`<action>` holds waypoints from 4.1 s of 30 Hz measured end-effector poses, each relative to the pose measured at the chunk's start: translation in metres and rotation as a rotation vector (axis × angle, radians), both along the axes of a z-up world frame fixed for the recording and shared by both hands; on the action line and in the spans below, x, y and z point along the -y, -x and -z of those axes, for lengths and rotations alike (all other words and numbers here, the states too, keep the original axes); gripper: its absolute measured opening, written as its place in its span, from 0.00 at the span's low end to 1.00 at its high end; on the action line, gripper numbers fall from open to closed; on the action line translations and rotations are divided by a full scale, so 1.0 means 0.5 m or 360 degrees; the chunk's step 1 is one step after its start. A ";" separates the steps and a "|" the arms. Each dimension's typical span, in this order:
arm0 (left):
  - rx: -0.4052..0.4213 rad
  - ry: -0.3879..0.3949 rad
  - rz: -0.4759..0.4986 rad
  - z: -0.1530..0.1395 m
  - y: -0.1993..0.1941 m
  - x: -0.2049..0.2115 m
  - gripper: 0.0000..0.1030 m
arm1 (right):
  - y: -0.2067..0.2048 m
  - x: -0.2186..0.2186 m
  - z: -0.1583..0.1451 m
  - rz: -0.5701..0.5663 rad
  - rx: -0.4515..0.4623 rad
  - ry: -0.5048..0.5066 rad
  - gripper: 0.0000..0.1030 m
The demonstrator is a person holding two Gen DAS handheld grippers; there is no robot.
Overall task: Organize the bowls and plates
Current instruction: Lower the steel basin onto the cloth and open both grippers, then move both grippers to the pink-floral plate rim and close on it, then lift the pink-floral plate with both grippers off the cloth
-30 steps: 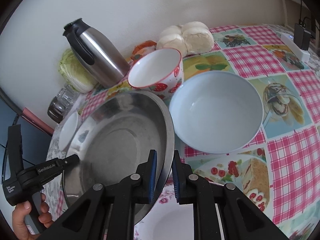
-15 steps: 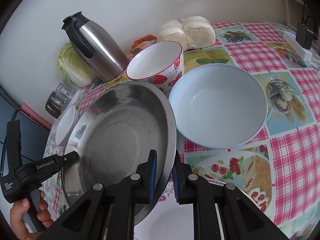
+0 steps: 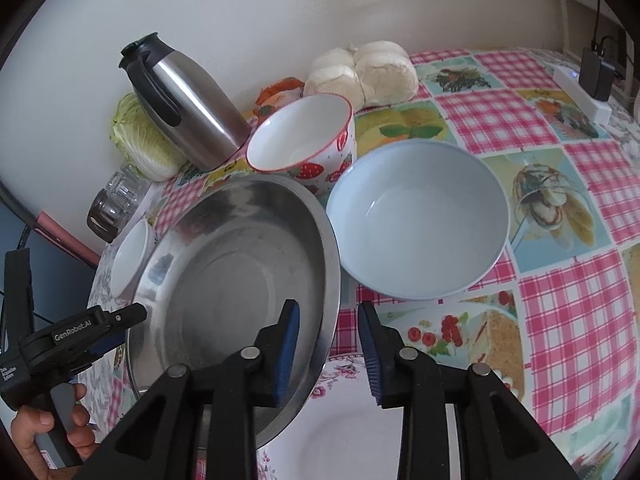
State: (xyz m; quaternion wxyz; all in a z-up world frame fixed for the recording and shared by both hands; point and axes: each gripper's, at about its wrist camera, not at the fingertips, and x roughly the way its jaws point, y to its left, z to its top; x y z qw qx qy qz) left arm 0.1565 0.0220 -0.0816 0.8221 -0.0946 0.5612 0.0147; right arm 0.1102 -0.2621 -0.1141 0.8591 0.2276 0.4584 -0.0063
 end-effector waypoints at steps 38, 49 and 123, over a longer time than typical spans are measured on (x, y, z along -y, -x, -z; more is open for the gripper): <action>0.0187 -0.0221 0.0195 -0.048 0.039 0.078 0.95 | 0.020 -0.037 -0.040 -0.0082 0.0007 0.0348 1.00; 0.0360 -0.0251 0.0257 -0.076 0.086 0.121 0.95 | 0.062 -0.005 -0.063 -0.0002 0.0106 0.0279 1.00; -0.0391 0.0354 0.0399 0.106 0.207 0.227 0.35 | 0.177 0.152 0.096 0.0231 -0.0381 -0.0347 0.15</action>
